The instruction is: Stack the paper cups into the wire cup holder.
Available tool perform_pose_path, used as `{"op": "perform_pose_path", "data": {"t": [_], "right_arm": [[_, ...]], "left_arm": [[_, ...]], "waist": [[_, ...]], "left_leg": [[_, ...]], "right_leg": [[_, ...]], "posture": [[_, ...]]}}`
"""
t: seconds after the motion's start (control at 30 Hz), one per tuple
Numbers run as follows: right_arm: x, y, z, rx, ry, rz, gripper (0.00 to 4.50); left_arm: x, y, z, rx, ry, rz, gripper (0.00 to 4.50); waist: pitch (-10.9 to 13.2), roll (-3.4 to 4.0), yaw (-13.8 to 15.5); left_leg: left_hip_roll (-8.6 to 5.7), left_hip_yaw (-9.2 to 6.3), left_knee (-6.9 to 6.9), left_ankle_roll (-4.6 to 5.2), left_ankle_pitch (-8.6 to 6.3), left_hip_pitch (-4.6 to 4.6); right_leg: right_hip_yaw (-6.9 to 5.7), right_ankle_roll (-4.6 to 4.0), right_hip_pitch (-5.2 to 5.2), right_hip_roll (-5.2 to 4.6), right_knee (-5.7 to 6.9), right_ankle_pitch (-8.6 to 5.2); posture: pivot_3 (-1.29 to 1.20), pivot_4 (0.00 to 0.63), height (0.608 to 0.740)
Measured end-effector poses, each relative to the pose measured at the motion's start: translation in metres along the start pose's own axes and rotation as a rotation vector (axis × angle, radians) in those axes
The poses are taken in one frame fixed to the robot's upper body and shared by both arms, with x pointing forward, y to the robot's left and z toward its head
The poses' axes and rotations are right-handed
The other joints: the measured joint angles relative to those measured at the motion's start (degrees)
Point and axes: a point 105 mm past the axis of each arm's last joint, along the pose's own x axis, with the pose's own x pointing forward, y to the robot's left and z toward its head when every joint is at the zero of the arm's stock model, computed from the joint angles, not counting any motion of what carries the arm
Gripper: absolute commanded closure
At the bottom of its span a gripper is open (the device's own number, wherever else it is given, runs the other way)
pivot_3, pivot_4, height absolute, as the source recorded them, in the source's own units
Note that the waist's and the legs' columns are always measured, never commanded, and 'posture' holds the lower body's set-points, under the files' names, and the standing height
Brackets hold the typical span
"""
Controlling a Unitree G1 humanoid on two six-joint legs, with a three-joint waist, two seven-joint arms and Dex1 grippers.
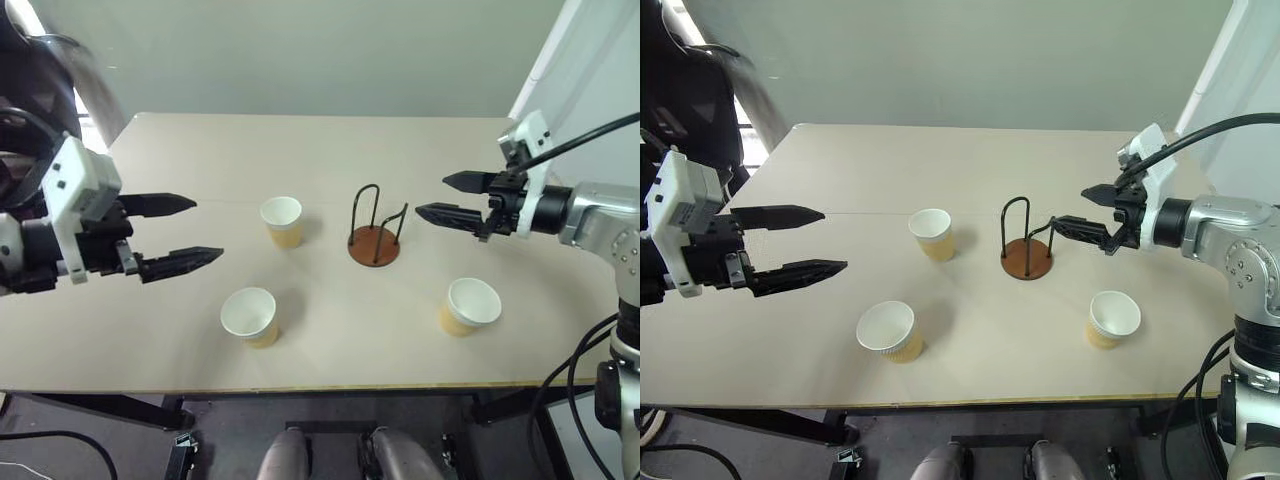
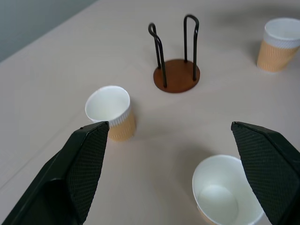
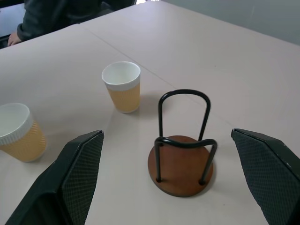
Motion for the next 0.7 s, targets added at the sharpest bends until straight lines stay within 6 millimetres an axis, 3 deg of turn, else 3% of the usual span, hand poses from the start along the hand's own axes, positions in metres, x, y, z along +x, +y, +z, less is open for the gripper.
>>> {"op": "perform_pose_path", "data": {"t": [0.13, 0.7], "right_arm": [[0.0, 0.004, -0.005, 0.011, 0.037, -0.029, 0.0], [0.008, 0.04, -0.053, 0.197, 0.238, 0.003, 0.0]], "left_arm": [[0.004, -0.001, -0.001, -0.011, -0.015, -0.012, 0.04], [0.011, 0.005, 0.003, 0.007, -0.047, -0.011, 0.04]], "waist": [[-0.01, -0.01, 0.0], [-0.01, -0.02, 0.01]], "left_leg": [[0.0, 0.01, 0.0, -0.03, -0.06, -0.04], [-0.01, 0.01, 0.02, -0.01, -0.15, -0.08]], "right_leg": [[0.0, 0.43, -0.02, 0.0, -0.04, 0.17], [0.0, 0.56, -0.05, 0.01, -0.03, 0.09]], "posture": [[0.0, 0.15, 0.74], [0.0, 0.15, 0.74]]}}
